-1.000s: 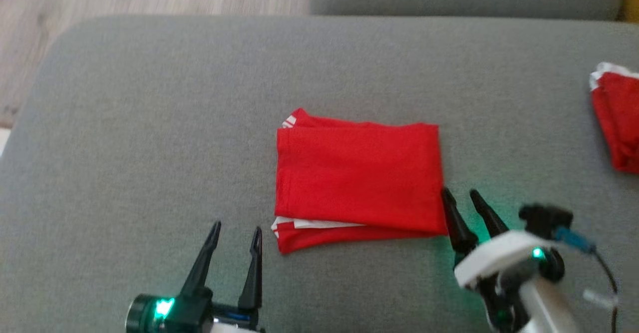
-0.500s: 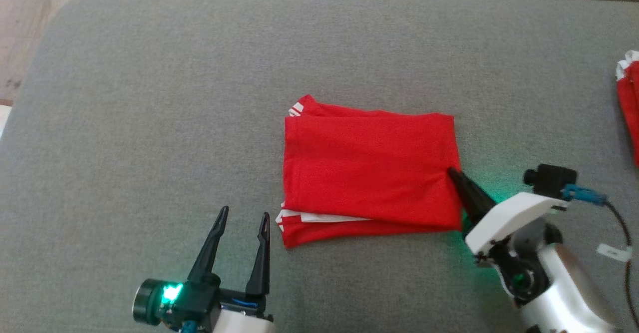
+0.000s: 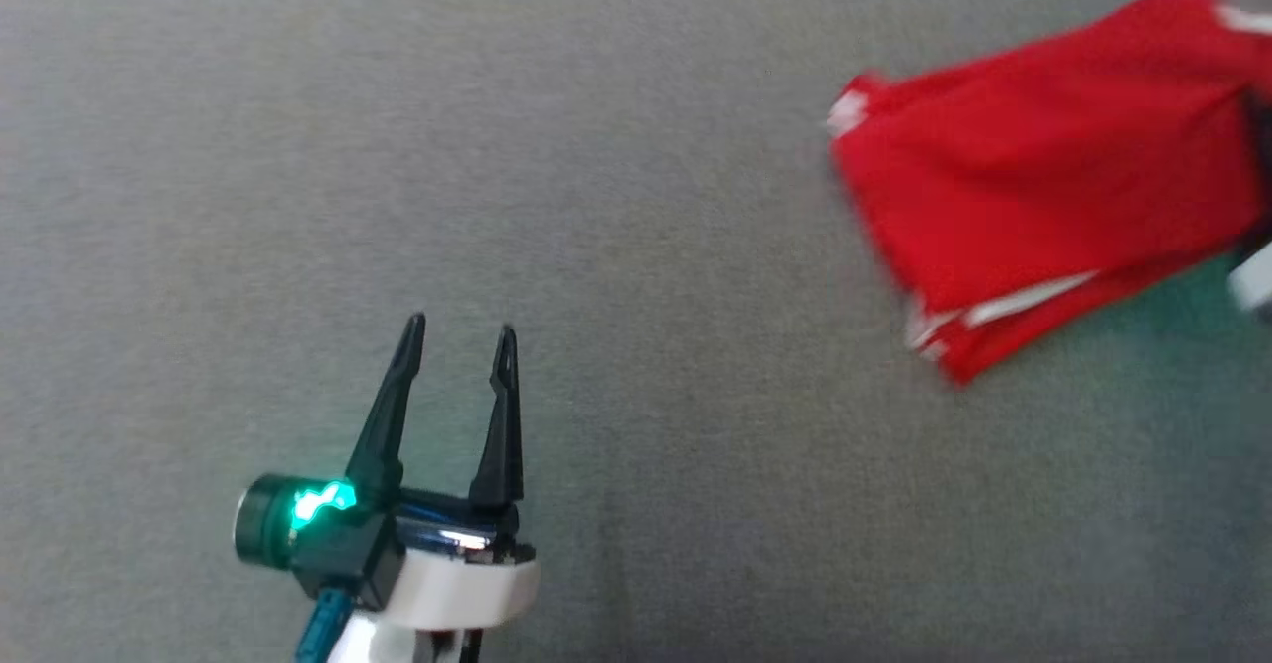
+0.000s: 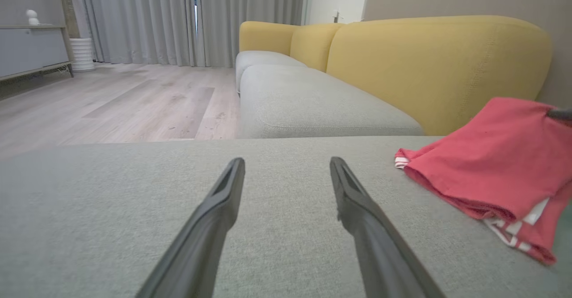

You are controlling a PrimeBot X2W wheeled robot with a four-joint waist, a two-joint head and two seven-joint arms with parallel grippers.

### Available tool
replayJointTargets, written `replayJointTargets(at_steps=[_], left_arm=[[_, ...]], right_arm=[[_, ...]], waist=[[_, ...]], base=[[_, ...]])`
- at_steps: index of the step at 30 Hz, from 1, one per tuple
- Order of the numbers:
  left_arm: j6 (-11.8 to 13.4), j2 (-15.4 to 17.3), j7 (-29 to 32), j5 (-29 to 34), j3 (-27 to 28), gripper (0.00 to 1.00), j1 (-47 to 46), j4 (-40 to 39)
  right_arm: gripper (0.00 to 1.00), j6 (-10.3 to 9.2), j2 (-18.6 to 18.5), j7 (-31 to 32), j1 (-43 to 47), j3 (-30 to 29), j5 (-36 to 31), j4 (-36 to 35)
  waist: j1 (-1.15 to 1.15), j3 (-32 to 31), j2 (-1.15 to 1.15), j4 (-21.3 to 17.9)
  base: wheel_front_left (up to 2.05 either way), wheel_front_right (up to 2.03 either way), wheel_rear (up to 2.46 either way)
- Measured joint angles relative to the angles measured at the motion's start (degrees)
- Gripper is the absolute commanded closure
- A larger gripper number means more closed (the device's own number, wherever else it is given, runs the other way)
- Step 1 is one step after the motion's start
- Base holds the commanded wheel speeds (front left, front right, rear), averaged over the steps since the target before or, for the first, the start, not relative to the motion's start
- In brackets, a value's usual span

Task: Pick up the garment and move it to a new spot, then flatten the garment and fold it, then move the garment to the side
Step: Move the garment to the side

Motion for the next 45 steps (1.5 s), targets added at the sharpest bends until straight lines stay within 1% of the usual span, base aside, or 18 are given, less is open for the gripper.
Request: replayJointTargets(at_steps=[4,8,9,10,12,14,16,19,23,25,28,30,33,35,36,39,42,45], left_arm=[[-1.0,0.0,0.0,0.5,0.3,0.0,-1.4,-0.2],[-1.5,0.0,0.0,0.6,0.4,0.0,-2.9,-0.4],[-1.5,0.0,0.0,0.8,0.4,0.0,-3.3,-0.4],[-1.5,0.0,0.0,0.9,0.4,0.0,-3.5,-0.4],[-1.5,0.0,0.0,0.9,0.4,0.0,-3.9,-0.4],[-1.5,-0.1,0.0,0.9,0.4,0.0,-4.0,-0.3],[-1.5,-0.1,0.0,0.9,0.5,0.0,-3.9,0.0],[-1.5,-0.1,0.0,0.9,0.5,0.0,-3.7,0.5],[-0.9,-0.1,0.0,0.8,0.6,0.0,-2.5,1.1],[-0.3,-0.1,0.0,0.6,0.6,0.0,-1.1,1.8],[0.4,-0.1,0.0,0.2,0.6,0.0,1.3,2.8],[0.9,-0.1,0.0,0.2,0.6,0.0,2.5,3.2],[1.6,-0.1,0.0,0.2,0.6,0.0,4.4,3.5],[1.8,-0.1,0.0,-0.3,0.8,0.0,5.9,3.6],[2.1,-0.1,0.0,-0.4,0.9,0.0,6.8,3.5],[2.2,-0.1,0.0,-0.6,1.4,0.0,8.6,3.3],[2.2,-0.1,0.0,-0.6,2.0,0.0,9.7,3.0],[2.1,0.0,0.0,0.0,2.2,0.0,10.8,2.2]], right_arm=[[1.0,0.0,-2.4,2.4,-2.9,-5.1,-2.6,-1.3],[1.0,0.0,-3.1,4.3,-4.9,-11.1,-6.8,-2.4],[0.88,0.0,-3.1,4.7,-5.3,-12.8,-8.3,-2.4],[0.0,0.0,-3.1,5.1,-5.5,-14.2,-10.1,-2.7],[0.0,0.0,-2.4,5.0,-5.4,-16.5,-13.4,-3.6],[0.0,0.0,-0.7,5.0,-5.1,-16.6,-15.6,-5.5],[0.0,0.0,1.7,4.9,-4.4,-15.7,-17.0,-7.5],[0.0,0.0,5.6,3.5,-1.0,-12.7,-18.0,-9.6],[0.0,0.0,11.1,-0.4,6.3,-6.5,-18.0,-10.7],[0.0,0.0,13.2,-3.9,9.6,-3.1,-18.0,-10.4],[0.0,0.0,15.2,-11.2,13.3,1.9,-16.9,-8.2],[0.0,0.0,15.6,-16.8,15.6,5.2,-16.9,-6.0],[0.0,0.0,16.3,-25.5,18.9,8.0,-18.2,-3.0],[0.0,0.0,17.2,-27.7,20.9,7.9,-20.2,-2.0],[0.0,0.0,18.3,-28.0,22.0,7.4,-20.8,-2.0],[0.0,0.0,21.5,-28.1,26.0,4.6,-21.6,-6.7],[0.0,0.0,22.2,-28.1,29.7,4.2,-23.7,-8.4],[0.0,0.0,22.9,-28.1,33.2,4.0,-24.1,-8.8]], waist=[[0.01,2.7,0.0,-2.0],[0.01,5.0,0.0,-3.6],[0.01,5.4,0.0,-3.9],[0.01,5.7,0.0,-4.1],[0.02,5.8,0.0,-4.3],[0.0,5.2,0.0,-4.2],[-0.01,4.2,0.0,-3.9],[-0.01,2.2,0.0,-3.5],[-0.01,-1.4,0.0,-2.7],[-0.01,-3.4,0.0,-2.2],[-0.02,-6.5,0.0,-1.3],[-0.02,-8.5,0.0,-0.6],[-0.02,-11.6,0.0,0.6],[-0.02,-13.6,0.0,1.5],[-0.02,-14.5,0.0,2.0],[-0.02,-16.4,0.0,3.3],[-0.02,-17.7,0.0,4.2],[-0.02,-18.4,0.0,4.1]], base=[[0.0,0.0,0.0],[0.0,0.0,0.0],[0.0,0.0,0.0],[0.0,0.0,0.0],[0.0,0.0,0.0],[0.0,0.0,0.0],[0.0,0.0,0.0],[0.0,0.0,0.0],[0.0,0.0,0.0],[0.0,0.0,0.0],[0.0,0.0,0.0],[0.0,0.0,0.0],[0.0,0.0,0.0],[0.0,0.0,0.0],[0.0,0.0,0.0],[0.0,0.0,0.0],[0.0,0.0,0.0],[0.0,0.0,0.0]])
